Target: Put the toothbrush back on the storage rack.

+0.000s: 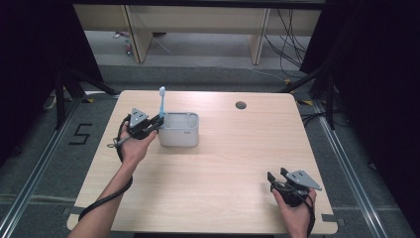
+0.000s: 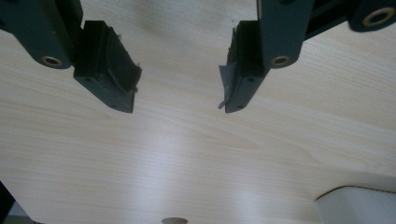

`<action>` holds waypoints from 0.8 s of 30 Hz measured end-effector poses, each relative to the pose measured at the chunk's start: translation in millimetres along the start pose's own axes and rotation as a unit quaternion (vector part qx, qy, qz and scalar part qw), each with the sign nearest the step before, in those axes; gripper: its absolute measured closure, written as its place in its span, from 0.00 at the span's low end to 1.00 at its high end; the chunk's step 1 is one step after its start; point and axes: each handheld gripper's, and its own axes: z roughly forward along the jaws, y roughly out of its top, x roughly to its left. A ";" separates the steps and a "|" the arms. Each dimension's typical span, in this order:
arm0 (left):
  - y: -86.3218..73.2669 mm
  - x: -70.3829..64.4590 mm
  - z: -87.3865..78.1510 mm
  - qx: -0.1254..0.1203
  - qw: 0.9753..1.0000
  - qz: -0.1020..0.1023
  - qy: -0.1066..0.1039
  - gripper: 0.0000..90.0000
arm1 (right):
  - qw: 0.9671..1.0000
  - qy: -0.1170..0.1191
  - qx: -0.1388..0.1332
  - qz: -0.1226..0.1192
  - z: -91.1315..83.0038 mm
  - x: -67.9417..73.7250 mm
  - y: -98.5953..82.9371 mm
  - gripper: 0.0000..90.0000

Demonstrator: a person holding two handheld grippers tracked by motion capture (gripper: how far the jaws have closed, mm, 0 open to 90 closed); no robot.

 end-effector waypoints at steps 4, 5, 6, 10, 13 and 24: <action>-0.5 0.2 1.6 0.005 1.000 0.001 0.001 0.87 | 1.000 -0.001 -0.001 0.001 0.1 0.1 0.0 0.50; -0.6 0.2 1.9 0.005 1.000 0.000 0.000 0.87 | 1.000 0.002 0.005 0.018 -0.6 2.7 -0.3 0.50; -0.7 0.2 1.9 0.007 1.000 -0.002 0.001 0.87 | 1.000 0.004 0.008 0.025 -1.1 3.5 -0.2 0.50; -1.2 0.6 2.4 0.012 1.000 -0.001 0.002 0.87 | 1.000 0.000 0.001 0.001 0.0 0.3 0.0 0.50; -1.0 0.3 2.3 0.014 1.000 0.004 0.002 0.87 | 1.000 -0.001 -0.002 0.000 0.0 0.0 0.0 0.50; 0.7 -0.6 0.1 0.017 1.000 0.007 0.005 0.84 | 1.000 0.000 0.001 0.001 0.0 0.1 0.0 0.50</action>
